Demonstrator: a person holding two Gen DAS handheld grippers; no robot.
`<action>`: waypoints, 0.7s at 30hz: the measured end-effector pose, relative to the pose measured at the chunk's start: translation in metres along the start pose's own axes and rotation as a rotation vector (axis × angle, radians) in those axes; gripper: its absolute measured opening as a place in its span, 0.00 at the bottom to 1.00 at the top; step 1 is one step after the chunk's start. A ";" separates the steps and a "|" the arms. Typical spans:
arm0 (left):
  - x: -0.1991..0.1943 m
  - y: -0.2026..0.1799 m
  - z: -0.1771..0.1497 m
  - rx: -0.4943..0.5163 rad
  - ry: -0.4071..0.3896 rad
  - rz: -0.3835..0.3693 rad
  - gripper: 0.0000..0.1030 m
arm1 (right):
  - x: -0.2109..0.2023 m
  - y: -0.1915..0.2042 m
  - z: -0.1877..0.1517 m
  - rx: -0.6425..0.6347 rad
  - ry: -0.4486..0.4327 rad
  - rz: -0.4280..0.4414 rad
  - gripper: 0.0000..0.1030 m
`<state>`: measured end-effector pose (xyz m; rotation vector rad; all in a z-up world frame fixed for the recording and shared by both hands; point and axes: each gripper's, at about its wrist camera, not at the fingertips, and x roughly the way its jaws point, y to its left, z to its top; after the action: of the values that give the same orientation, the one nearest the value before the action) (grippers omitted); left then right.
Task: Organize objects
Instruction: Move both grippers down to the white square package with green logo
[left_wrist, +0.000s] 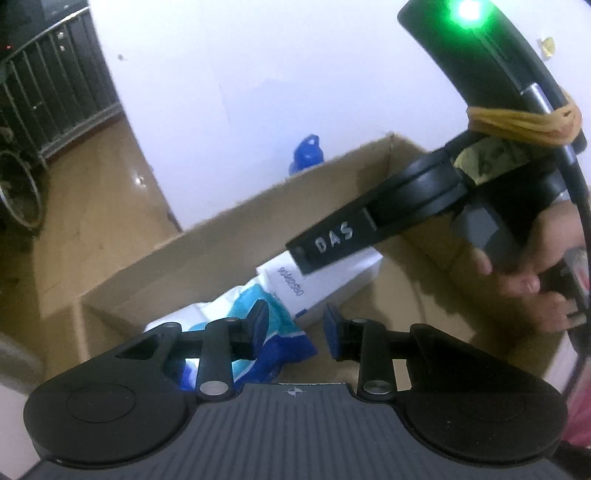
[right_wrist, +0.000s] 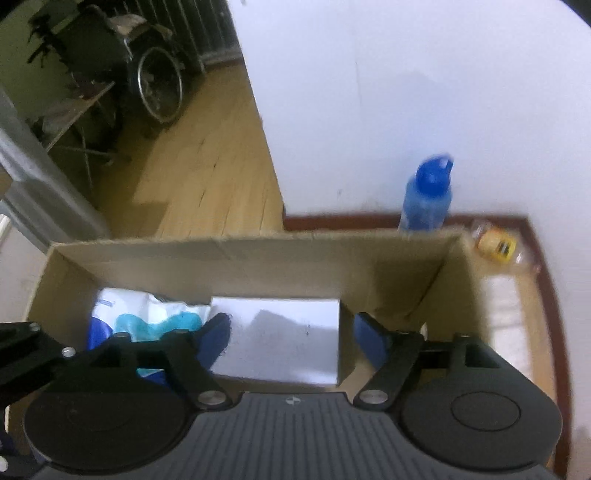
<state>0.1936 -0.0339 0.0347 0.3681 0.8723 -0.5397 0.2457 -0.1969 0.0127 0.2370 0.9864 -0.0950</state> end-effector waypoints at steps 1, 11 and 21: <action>-0.010 -0.002 -0.002 -0.014 -0.008 0.016 0.34 | -0.007 0.001 0.002 -0.003 -0.007 -0.002 0.77; -0.086 -0.013 -0.022 -0.140 -0.073 0.107 0.61 | -0.125 0.007 -0.033 -0.060 -0.099 0.178 0.79; -0.101 -0.002 -0.119 -0.306 0.016 0.162 0.87 | -0.174 0.010 -0.102 -0.057 -0.099 0.301 0.92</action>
<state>0.0658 0.0556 0.0444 0.1617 0.9162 -0.2476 0.0685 -0.1669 0.1056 0.3232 0.8442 0.1945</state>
